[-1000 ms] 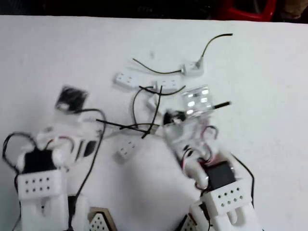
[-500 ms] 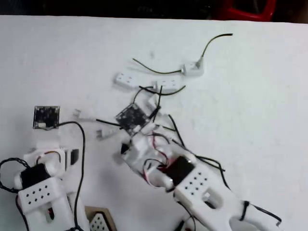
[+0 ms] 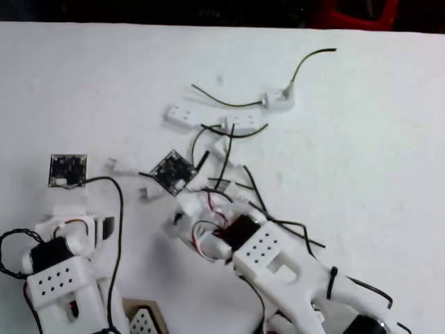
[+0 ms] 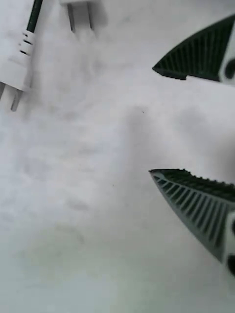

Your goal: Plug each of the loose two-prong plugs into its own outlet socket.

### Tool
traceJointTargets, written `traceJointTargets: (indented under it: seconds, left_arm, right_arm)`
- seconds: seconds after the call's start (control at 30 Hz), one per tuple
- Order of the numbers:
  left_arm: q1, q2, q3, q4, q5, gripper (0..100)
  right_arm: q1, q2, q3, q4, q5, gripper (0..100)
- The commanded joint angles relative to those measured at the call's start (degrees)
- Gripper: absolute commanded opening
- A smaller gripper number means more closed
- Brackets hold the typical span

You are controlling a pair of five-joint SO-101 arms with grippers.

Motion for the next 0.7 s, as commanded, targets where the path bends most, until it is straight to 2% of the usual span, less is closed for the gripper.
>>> traceJointTargets:
  seconds: [0.0,0.13,0.67]
  left_arm:
    - [-0.4,-0.84,-0.26,-1.05,-0.26,29]
    - [-0.4,-0.84,-0.26,-1.05,-0.26,29]
    - [-0.4,-0.75,-0.26,-1.05,-0.26,29]
  right_arm:
    - [-0.04,2.15,-4.48,-1.01,-2.29,1.7]
    - [-0.22,6.29,-6.86,-1.01,-5.19,1.7]
    - [-0.04,15.08,-7.82,-0.75,-5.01,1.7]
